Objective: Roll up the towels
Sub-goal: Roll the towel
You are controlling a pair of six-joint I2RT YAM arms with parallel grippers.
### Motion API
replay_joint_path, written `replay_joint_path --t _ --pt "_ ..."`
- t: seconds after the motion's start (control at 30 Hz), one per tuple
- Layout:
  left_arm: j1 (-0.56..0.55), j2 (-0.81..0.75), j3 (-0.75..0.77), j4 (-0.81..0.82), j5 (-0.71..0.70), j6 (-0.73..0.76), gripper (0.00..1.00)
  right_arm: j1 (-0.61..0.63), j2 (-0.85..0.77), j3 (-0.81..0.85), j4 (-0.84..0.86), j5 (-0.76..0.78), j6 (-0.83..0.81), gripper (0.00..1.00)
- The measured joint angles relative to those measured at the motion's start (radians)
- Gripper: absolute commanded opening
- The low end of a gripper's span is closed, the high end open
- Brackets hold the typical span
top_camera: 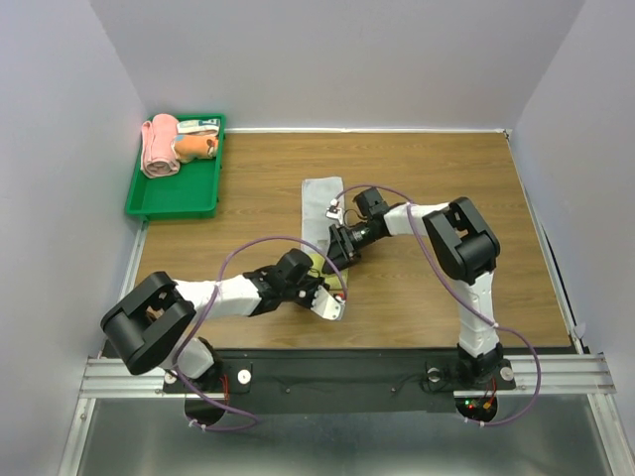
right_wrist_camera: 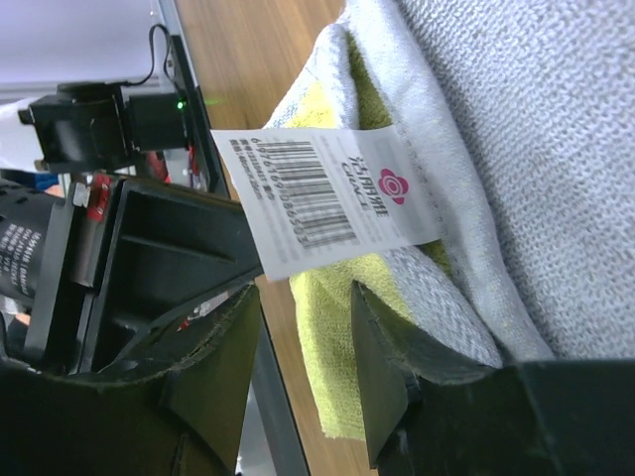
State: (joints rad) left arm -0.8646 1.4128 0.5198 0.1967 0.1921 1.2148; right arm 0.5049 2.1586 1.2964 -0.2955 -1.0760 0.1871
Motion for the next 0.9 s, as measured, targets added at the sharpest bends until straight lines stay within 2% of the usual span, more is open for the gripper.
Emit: replay_joint_path --t 0.2,0.33,0.47,0.57,0.77,0.9 --pt "-0.004 -0.016 0.109 -0.208 0.114 -0.062 0.03 0.003 -0.061 -0.076 -0.008 -0.003 -0.011 0.58" --pt "-0.004 -0.035 0.196 -0.329 0.208 -0.121 0.00 0.010 -0.144 -0.103 -0.048 0.029 -0.023 0.70" --pt "-0.004 -0.046 0.219 -0.411 0.269 -0.176 0.00 0.005 -0.227 -0.098 -0.071 0.080 -0.042 0.78" --pt "-0.004 -0.035 0.230 -0.472 0.300 -0.217 0.00 -0.038 -0.269 -0.076 -0.100 0.098 -0.066 0.86" --pt "0.027 0.058 0.315 -0.560 0.391 -0.291 0.00 -0.216 -0.390 -0.056 -0.198 0.191 -0.218 0.93" --pt "0.100 0.168 0.431 -0.645 0.487 -0.328 0.00 -0.242 -0.595 -0.094 -0.259 0.267 -0.355 0.95"
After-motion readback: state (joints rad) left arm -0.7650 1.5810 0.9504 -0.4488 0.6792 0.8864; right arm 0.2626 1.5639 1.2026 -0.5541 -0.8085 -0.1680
